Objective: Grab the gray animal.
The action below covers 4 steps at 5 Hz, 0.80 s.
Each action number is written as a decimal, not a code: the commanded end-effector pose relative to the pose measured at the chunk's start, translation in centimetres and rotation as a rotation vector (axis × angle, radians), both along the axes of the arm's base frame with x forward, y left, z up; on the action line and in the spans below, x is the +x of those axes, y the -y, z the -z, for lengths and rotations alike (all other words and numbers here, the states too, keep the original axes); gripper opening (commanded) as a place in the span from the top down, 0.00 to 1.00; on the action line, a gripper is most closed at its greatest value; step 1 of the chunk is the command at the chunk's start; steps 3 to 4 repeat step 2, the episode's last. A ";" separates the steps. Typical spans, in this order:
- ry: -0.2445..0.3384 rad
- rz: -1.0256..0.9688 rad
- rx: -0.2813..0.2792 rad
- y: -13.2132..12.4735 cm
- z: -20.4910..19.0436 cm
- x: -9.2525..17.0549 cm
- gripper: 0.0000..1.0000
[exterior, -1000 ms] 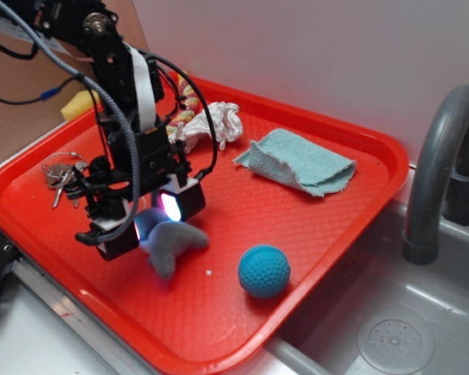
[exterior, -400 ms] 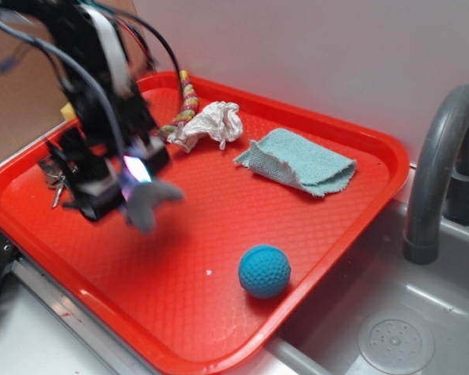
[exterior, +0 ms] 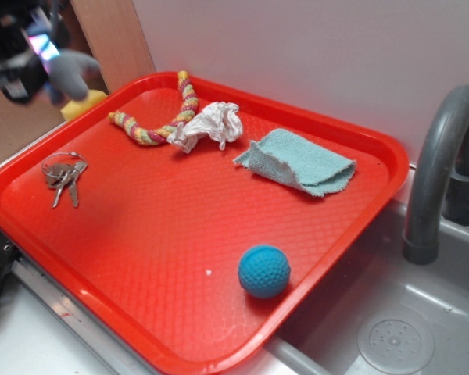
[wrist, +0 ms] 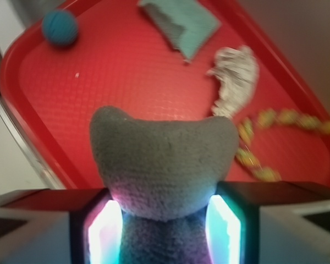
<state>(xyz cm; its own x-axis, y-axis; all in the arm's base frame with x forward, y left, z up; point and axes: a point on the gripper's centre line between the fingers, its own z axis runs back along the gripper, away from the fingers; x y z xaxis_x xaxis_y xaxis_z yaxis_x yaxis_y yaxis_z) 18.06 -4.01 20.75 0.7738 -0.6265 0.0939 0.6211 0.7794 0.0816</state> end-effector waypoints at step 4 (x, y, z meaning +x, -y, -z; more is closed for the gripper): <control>-0.069 -0.520 -0.046 3.8 -3.0 -1.5 1.00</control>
